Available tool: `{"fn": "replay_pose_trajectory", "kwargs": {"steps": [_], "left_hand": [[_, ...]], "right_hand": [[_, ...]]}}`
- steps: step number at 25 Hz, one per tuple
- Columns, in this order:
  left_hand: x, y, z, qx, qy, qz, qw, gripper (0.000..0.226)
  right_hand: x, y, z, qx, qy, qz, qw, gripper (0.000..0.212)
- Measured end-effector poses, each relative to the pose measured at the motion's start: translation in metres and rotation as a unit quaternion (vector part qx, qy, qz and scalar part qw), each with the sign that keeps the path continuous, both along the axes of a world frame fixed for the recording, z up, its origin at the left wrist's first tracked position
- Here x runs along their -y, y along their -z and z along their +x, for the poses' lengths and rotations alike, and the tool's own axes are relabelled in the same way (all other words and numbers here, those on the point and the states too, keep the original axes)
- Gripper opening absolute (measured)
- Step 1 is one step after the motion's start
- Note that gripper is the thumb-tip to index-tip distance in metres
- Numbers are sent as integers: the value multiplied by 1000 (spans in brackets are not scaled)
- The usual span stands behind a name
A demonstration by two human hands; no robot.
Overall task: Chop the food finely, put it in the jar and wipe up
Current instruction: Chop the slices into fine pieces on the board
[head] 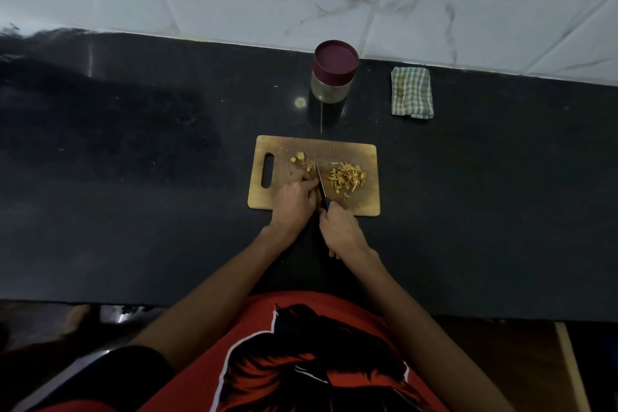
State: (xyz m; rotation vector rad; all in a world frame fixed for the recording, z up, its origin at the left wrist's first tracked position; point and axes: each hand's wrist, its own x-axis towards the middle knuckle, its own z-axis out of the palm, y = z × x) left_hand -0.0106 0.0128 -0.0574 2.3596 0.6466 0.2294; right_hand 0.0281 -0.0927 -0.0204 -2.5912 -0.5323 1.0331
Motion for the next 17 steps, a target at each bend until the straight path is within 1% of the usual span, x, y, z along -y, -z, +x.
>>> {"fn": "replay_pose_trajectory", "kwargs": {"steps": [3,8,13,17], "left_hand": [[1,-2,1,-13,-3,0,1000,27],[1,-3,0,-23,-1,-6,1000,29],[2,-2,-1,-20,5,6,1000,25],[0,0,-2,-11,5,-12,1000,25]], "right_hand": [[4,3,-6,10,3,-10,1000,22],[17,3,-16,-12,13,-9,1000,24],[23,-5,-11,-38,73,23,996,28],[35,-11,-10,-74,109,64,989,27]]}}
